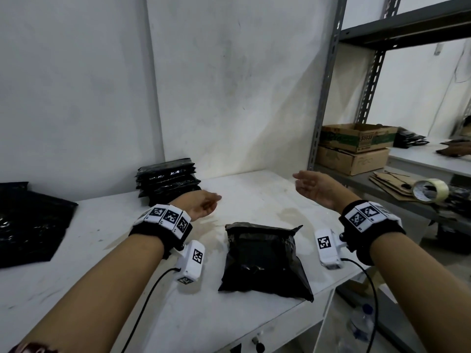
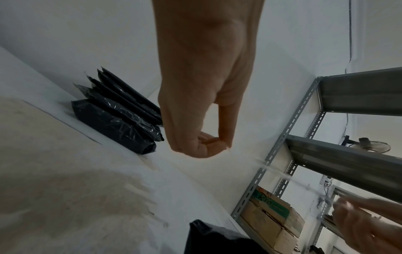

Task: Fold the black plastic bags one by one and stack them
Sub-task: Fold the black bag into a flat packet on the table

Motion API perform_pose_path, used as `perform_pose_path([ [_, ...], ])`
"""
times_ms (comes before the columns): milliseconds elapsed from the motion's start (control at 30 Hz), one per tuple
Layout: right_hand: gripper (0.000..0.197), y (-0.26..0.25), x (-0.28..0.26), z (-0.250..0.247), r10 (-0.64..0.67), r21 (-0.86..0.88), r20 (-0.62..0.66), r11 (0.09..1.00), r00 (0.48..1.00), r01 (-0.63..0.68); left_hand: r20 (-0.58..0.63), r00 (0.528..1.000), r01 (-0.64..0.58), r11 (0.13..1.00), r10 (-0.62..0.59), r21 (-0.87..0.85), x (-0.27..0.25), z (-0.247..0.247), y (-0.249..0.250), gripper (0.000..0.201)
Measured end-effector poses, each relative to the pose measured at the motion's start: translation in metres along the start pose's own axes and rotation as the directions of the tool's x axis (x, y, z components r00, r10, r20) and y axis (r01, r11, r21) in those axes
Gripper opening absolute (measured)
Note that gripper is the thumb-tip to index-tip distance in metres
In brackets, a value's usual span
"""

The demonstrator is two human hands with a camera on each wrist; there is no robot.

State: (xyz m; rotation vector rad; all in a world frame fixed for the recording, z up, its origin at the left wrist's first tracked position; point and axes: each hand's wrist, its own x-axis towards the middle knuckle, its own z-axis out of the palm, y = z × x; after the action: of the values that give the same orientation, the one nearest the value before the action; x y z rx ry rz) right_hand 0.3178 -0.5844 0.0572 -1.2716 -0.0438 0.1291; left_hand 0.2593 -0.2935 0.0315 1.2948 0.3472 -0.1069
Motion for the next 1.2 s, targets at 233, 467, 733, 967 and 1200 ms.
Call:
perform_pose_path([
  [233, 0.010, 0.009, -0.006, -0.025, 0.134, -0.073, 0.011, 0.988, 0.991, -0.133, -0.032, 0.996, 0.090, 0.989, -0.087, 0.120, -0.001, 0.000, 0.009, 0.022],
  [467, 0.011, 0.006, -0.023, -0.034, 0.319, -0.213, -0.015, 0.925, 0.947, -0.315, -0.007, 0.994, 0.112, 0.972, -0.113, 0.205, -0.005, -0.004, 0.004, 0.016],
  [733, 0.049, 0.017, -0.028, -0.041, 0.422, -0.374, -0.117, 0.820, 0.899, -0.433, -0.002, 0.986, 0.164, 0.958, -0.168, 0.236, -0.009, -0.008, -0.012, 0.014],
  [967, 0.045, 0.011, -0.033, -0.043, 0.472, -0.301, -0.106, 0.824, 0.875, -0.481, 0.021, 0.989, 0.143, 0.973, -0.150, 0.182, -0.012, -0.008, -0.012, 0.014],
  [1200, 0.012, 0.013, -0.028, -0.043, 0.484, -0.325, -0.097, 0.811, 0.870, -0.487, 0.022, 0.990, 0.131, 0.964, -0.140, 0.232, -0.012, -0.004, -0.013, 0.013],
])
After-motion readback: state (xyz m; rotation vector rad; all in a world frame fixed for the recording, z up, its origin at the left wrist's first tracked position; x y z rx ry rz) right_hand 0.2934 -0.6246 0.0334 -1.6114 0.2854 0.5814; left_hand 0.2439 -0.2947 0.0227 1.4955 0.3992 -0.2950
